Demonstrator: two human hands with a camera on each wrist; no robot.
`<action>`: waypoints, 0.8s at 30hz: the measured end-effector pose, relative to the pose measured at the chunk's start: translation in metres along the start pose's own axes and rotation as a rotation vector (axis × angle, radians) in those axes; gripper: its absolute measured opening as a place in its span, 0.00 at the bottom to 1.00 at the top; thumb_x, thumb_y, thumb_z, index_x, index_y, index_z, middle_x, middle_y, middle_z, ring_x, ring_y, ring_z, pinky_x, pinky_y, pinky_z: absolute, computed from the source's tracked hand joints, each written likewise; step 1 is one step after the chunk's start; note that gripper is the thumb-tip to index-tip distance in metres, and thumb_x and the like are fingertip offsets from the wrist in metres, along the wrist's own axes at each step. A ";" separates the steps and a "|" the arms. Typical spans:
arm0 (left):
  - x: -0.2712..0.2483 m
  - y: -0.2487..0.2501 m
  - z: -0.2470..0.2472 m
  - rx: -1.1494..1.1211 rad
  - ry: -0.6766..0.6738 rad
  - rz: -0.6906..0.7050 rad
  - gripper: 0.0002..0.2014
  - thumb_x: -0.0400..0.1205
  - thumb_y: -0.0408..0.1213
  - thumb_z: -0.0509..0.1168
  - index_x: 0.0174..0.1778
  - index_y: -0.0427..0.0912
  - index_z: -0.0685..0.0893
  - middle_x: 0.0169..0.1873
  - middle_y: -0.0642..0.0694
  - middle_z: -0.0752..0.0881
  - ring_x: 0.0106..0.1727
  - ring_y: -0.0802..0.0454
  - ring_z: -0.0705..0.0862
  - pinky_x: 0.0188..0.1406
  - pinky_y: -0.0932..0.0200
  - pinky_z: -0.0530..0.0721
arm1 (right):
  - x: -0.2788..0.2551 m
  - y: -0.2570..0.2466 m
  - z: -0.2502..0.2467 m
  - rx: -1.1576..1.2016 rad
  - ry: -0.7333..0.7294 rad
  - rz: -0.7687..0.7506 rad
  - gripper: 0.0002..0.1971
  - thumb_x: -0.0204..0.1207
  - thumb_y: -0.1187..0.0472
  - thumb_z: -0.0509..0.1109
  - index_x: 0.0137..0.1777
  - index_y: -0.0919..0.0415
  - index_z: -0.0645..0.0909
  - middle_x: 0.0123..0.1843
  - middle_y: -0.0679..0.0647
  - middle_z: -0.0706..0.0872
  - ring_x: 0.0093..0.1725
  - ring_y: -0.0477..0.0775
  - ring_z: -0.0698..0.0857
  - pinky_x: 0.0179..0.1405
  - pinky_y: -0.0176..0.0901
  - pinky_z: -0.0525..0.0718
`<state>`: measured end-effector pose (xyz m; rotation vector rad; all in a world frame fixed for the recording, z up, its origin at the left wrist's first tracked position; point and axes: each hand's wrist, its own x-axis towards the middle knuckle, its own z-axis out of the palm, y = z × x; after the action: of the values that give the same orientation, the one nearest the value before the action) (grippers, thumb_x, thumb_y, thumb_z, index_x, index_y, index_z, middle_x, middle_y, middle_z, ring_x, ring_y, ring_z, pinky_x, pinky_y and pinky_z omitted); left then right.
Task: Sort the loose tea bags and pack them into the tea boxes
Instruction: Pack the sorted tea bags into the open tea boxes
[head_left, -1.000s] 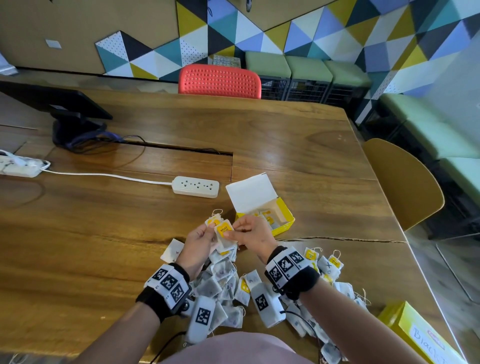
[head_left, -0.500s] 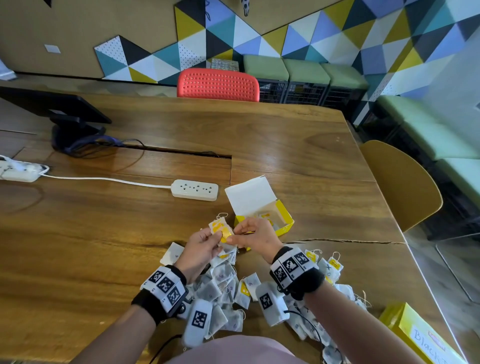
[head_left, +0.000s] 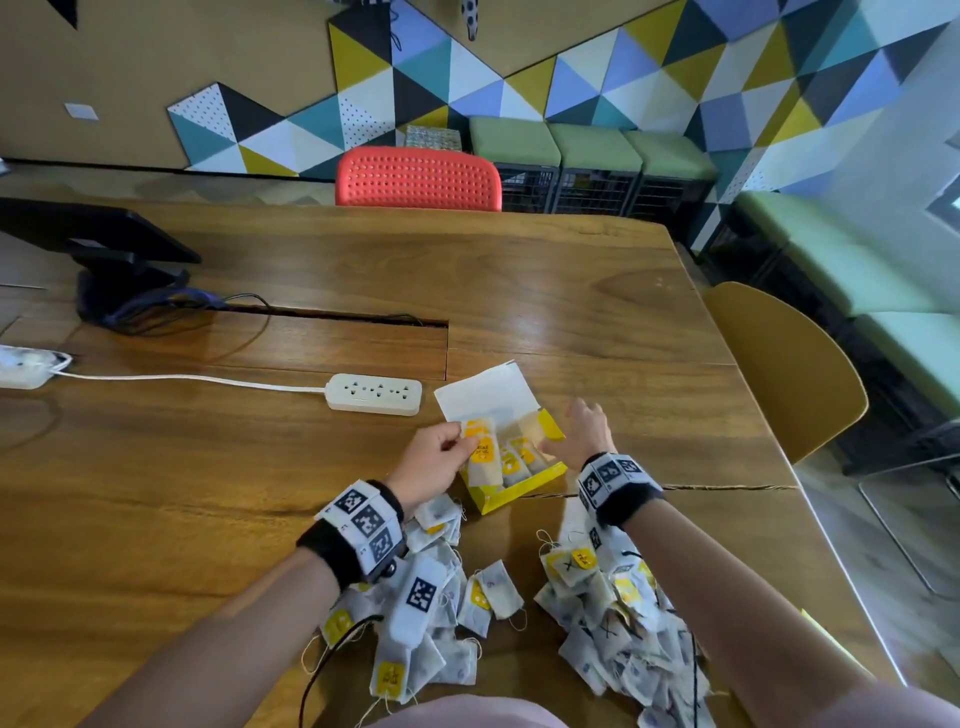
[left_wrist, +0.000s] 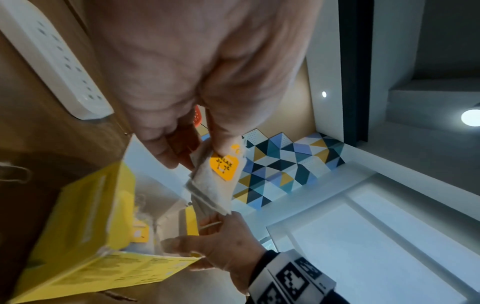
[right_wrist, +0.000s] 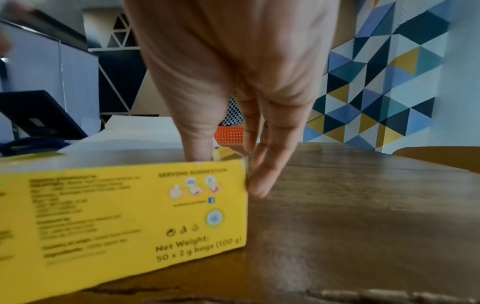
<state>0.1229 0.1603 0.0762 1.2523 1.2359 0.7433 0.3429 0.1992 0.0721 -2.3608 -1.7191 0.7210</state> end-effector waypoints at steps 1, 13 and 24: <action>0.007 0.005 0.005 0.045 0.015 0.005 0.11 0.85 0.37 0.63 0.39 0.38 0.85 0.39 0.41 0.84 0.42 0.49 0.80 0.57 0.37 0.81 | 0.002 0.000 0.001 -0.023 -0.014 0.002 0.33 0.68 0.57 0.80 0.69 0.66 0.69 0.67 0.64 0.74 0.63 0.64 0.79 0.54 0.49 0.80; 0.076 0.014 0.070 0.492 0.065 -0.207 0.19 0.85 0.41 0.64 0.26 0.41 0.79 0.38 0.35 0.86 0.45 0.40 0.84 0.40 0.54 0.77 | -0.002 0.003 0.008 0.094 -0.027 0.012 0.12 0.74 0.62 0.66 0.31 0.59 0.68 0.35 0.58 0.78 0.40 0.60 0.76 0.39 0.43 0.73; 0.097 -0.003 0.080 0.749 0.184 -0.320 0.14 0.85 0.44 0.63 0.61 0.43 0.86 0.58 0.47 0.87 0.59 0.50 0.85 0.57 0.62 0.82 | -0.007 0.003 0.009 0.125 -0.054 0.003 0.02 0.73 0.66 0.67 0.41 0.60 0.79 0.40 0.57 0.81 0.43 0.57 0.77 0.39 0.38 0.71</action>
<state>0.2216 0.2271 0.0363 1.5357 1.9121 0.1471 0.3398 0.1907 0.0654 -2.2806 -1.6402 0.8730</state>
